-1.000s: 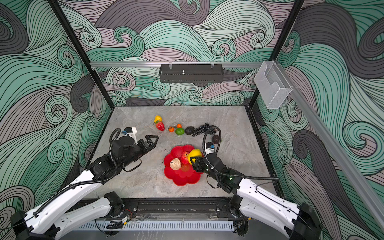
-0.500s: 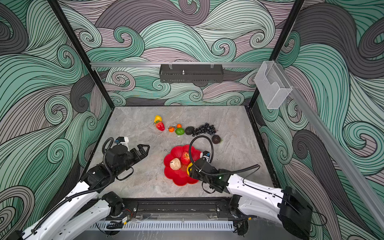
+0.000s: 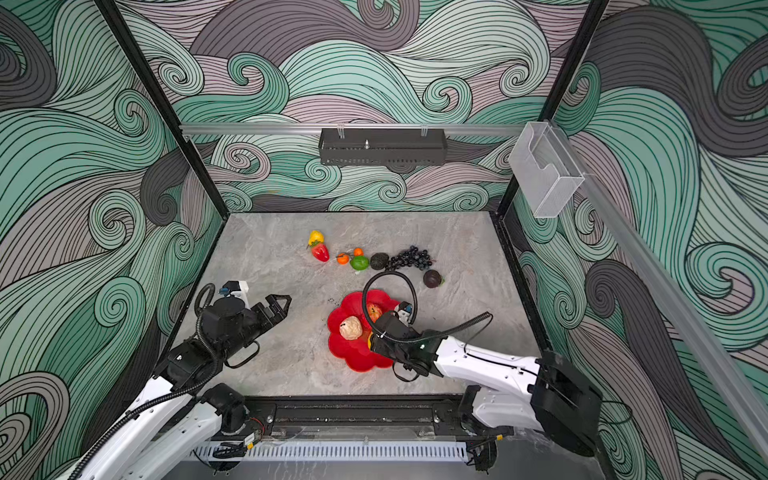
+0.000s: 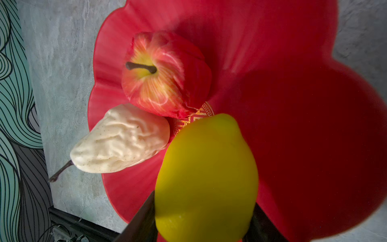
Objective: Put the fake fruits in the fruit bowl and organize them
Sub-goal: 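Lower the lemon into the red bowl beside the pear with the right gripper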
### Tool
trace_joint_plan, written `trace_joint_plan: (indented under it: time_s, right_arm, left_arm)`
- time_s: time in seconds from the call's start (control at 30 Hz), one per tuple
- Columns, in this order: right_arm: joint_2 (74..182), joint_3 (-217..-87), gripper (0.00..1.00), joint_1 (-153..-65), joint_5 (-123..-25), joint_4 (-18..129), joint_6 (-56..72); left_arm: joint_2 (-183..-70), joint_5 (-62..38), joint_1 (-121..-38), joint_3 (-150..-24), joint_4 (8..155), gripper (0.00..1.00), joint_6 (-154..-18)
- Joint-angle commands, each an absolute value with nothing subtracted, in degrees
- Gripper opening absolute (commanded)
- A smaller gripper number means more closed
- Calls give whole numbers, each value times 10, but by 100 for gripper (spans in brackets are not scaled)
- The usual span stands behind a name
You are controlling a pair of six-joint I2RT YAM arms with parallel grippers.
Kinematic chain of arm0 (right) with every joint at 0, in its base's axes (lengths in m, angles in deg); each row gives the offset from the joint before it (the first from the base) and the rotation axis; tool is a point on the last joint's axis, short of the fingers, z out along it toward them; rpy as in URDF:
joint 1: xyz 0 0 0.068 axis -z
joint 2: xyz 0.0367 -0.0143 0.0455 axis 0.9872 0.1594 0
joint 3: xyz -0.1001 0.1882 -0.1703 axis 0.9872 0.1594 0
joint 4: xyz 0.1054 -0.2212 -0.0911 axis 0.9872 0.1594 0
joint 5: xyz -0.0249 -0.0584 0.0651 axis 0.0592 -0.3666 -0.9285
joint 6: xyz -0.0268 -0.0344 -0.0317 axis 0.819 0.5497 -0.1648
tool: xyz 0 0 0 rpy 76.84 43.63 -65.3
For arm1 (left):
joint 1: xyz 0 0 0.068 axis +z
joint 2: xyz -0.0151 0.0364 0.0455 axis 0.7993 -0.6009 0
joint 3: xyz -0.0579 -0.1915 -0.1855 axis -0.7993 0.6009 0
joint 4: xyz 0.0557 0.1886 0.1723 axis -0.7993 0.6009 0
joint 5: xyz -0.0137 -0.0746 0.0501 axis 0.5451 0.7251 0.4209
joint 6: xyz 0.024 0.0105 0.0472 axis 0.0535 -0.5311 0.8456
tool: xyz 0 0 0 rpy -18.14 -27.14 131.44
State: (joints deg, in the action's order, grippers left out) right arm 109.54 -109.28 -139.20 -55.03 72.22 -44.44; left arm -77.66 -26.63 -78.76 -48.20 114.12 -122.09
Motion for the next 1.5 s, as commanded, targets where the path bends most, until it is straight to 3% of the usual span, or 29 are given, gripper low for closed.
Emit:
trace_joint_plan:
  time_s: [0.0, 0.6, 1.03, 1.47]
  right_arm:
    - [1112, -1116, 54, -1397, -561, 716, -458]
    - [1186, -1143, 56, -1399, -606, 683, -457]
    - [1189, -1149, 71, -1400, -613, 684, -446]
    - [1186, -1152, 65, -1400, -614, 670, -433]
  left_arm:
    - [-762, -254, -774, -474, 1164, 99, -1207]
    - [-744, -230, -730, -449, 1167, 99, -1206]
    - [-747, -220, -714, -448, 1167, 99, -1203]
    - [-761, -210, -706, -451, 1158, 99, -1198]
